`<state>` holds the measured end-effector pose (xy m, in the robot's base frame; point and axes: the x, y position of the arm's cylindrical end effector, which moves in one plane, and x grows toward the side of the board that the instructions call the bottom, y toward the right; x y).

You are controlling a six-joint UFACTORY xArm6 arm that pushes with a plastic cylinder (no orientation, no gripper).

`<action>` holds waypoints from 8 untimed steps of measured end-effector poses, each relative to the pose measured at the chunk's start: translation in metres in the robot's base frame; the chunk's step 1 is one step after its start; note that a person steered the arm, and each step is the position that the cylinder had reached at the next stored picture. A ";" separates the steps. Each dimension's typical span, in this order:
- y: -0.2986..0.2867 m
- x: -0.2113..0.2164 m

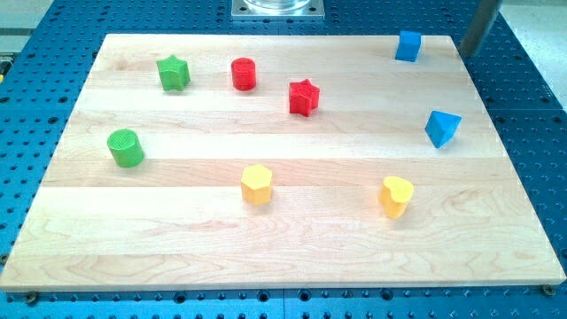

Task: Place the red circle to the bottom left of the board

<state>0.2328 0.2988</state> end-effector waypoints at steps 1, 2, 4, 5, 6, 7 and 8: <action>-0.056 0.007; -0.069 -0.011; -0.164 -0.010; -0.237 -0.002; -0.302 0.035; -0.320 0.039; -0.341 0.064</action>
<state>0.2967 -0.0422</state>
